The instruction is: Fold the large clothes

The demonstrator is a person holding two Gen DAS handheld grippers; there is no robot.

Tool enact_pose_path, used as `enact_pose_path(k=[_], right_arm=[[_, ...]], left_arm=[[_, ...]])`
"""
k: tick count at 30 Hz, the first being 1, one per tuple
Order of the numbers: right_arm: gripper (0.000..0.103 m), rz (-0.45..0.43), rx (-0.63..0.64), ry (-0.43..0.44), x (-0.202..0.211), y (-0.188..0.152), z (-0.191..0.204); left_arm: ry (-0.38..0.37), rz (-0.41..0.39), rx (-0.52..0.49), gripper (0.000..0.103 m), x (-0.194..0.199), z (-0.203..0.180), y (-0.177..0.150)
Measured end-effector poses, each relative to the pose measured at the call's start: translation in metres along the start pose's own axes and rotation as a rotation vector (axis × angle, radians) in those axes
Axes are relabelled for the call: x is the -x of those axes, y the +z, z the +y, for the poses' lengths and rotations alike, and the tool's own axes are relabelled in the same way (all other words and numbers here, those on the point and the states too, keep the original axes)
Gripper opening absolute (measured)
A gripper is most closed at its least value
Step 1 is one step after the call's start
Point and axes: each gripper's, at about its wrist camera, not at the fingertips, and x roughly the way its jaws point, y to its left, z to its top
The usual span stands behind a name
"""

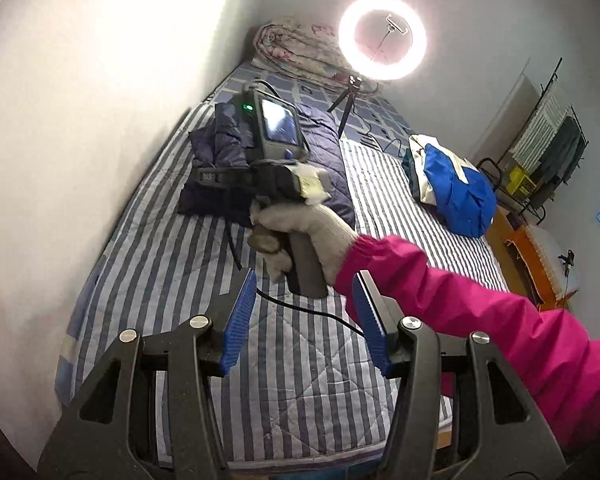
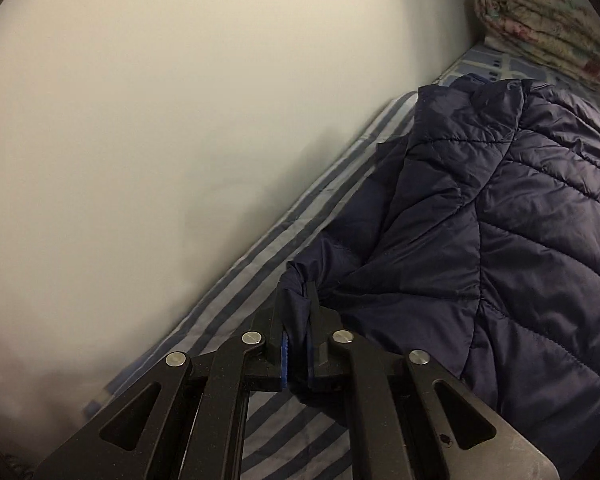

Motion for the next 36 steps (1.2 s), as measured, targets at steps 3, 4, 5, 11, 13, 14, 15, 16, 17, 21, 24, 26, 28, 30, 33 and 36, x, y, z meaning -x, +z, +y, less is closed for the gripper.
enact_pose_path(k=[3, 4, 5, 11, 13, 14, 15, 16, 17, 21, 24, 26, 28, 30, 33, 36], right_arm=[[0.024, -0.013, -0.019, 0.054, 0.021, 0.005, -0.009], [0.028, -0.042, -0.032, 0.073, 0.036, 0.002, -0.014], [0.031, -0.072, -0.048, 0.087, 0.052, -0.001, -0.02], [0.031, -0.226, -0.184, 0.045, 0.15, -0.043, -0.073], [0.032, -0.239, -0.23, -0.003, 0.17, -0.061, -0.095], [0.035, -0.241, -0.253, -0.04, 0.178, -0.071, -0.106], [0.038, -0.238, -0.282, -0.071, 0.185, -0.08, -0.119], [0.044, -0.234, -0.309, -0.089, 0.188, -0.088, -0.13], [0.045, -0.232, -0.352, -0.1, 0.192, -0.098, -0.145], [0.045, -0.241, -0.476, -0.092, 0.193, -0.115, -0.18], [0.045, -0.224, -0.511, -0.081, 0.183, -0.119, -0.187], [0.054, -0.213, -0.531, -0.084, 0.174, -0.124, -0.188], [0.062, -0.218, -0.552, -0.072, 0.169, -0.129, -0.191], [0.063, -0.212, -0.566, -0.06, 0.163, -0.135, -0.19], [0.063, -0.189, -0.591, -0.028, 0.149, -0.139, -0.196], [0.064, -0.178, -0.614, 0.044, 0.135, -0.141, -0.198]], left_arm=[[0.029, -0.036, -0.006, 0.053, 0.006, 0.001, 0.002], [0.047, -0.051, -0.007, 0.053, 0.008, 0.003, 0.003], [0.056, -0.058, -0.008, 0.053, 0.009, 0.003, 0.002], [0.095, -0.046, -0.014, 0.053, 0.0, 0.006, 0.013], [0.104, -0.026, -0.047, 0.053, -0.01, 0.003, 0.024], [0.109, -0.018, -0.062, 0.053, -0.016, 0.001, 0.029], [0.116, -0.011, -0.076, 0.053, -0.023, 0.0, 0.037], [0.126, -0.008, -0.097, 0.053, -0.032, -0.002, 0.046], [0.139, -0.009, -0.117, 0.053, -0.039, -0.003, 0.055], [0.224, -0.055, -0.225, 0.053, -0.089, -0.01, 0.095], [0.203, 0.013, -0.157, 0.053, -0.151, 0.008, 0.129], [0.234, 0.036, -0.15, 0.053, -0.187, 0.021, 0.139], [0.323, 0.045, -0.181, 0.053, -0.223, 0.036, 0.14], [0.454, 0.073, -0.258, 0.053, -0.259, 0.053, 0.132], [0.542, 0.142, -0.279, 0.055, -0.298, 0.088, 0.113], [0.517, 0.113, -0.238, 0.055, -0.3, 0.101, 0.105]])
